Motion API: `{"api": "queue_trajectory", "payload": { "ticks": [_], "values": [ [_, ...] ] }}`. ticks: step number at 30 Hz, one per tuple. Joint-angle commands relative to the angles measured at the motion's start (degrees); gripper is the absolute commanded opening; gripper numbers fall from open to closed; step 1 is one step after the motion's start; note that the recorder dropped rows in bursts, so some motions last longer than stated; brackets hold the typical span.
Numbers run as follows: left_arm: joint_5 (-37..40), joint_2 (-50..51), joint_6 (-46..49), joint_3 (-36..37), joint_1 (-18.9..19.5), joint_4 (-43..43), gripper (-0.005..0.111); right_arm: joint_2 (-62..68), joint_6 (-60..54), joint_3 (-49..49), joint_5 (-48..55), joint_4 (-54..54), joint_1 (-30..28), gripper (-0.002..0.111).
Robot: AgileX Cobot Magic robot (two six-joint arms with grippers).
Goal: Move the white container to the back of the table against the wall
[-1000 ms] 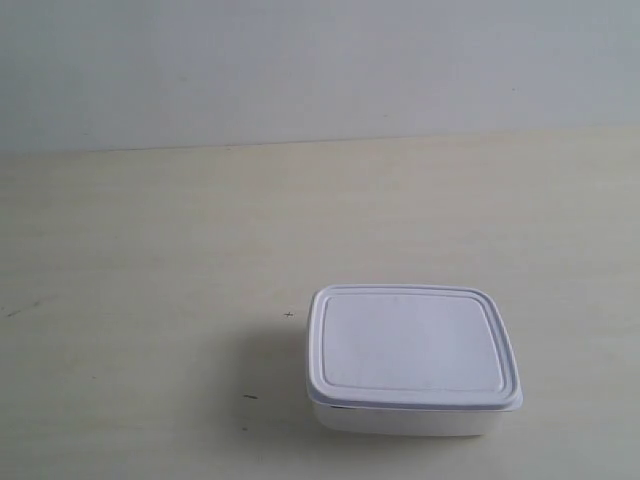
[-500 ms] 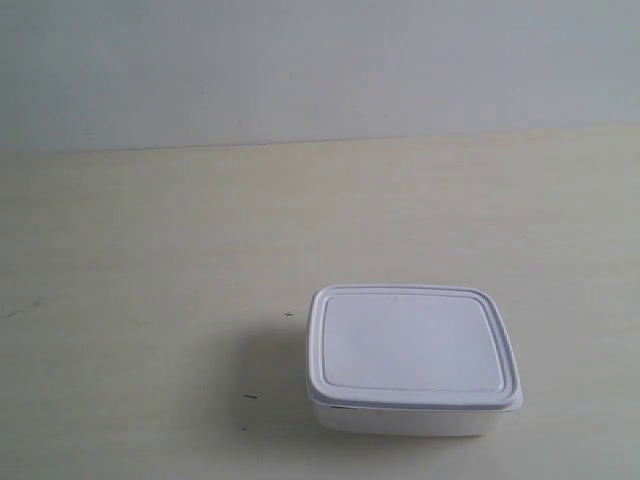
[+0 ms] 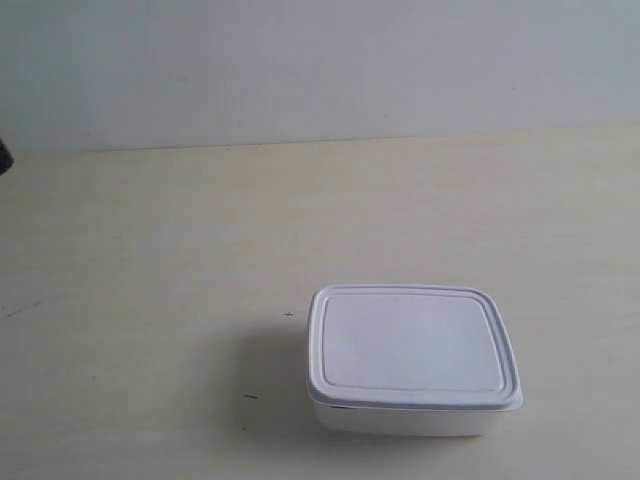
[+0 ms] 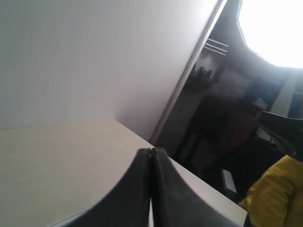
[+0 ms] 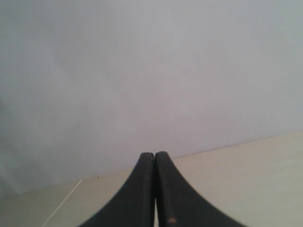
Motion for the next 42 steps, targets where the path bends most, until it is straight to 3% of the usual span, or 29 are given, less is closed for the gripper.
{"api": "queue_trajectory", "payload": {
  "ticks": [1,8,11,17,34,37,42],
  "values": [
    [-1.5,3.6,-6.5,-4.3,0.0,5.4,0.000,3.4,-1.8,-3.7,2.0,0.6,0.1,0.000],
    [-4.0,2.9,-16.3,-13.5,0.0,12.1,0.000,3.6,-1.9,-6.5,2.2,2.2,0.1,0.000],
    [-5.1,2.3,-14.9,-16.4,0.0,13.2,0.000,3.8,-2.0,-6.5,2.4,2.2,0.1,0.000],
    [-5.4,1.9,-6.5,-17.2,0.0,12.4,0.000,3.8,-1.3,-6.5,1.3,2.2,0.1,0.000],
    [-5.4,1.9,-6.4,-17.2,0.0,16.9,0.000,3.8,-1.3,-6.5,3.8,1.8,0.1,0.000],
    [-5.4,1.5,-6.4,-17.2,0.0,12.1,0.000,3.8,-1.3,-6.5,4.0,1.8,0.1,0.000],
    [-5.7,1.2,-6.4,-16.0,0.0,-11.0,0.000,3.8,-1.3,-6.5,4.2,1.7,0.1,0.000]
  ]
}}
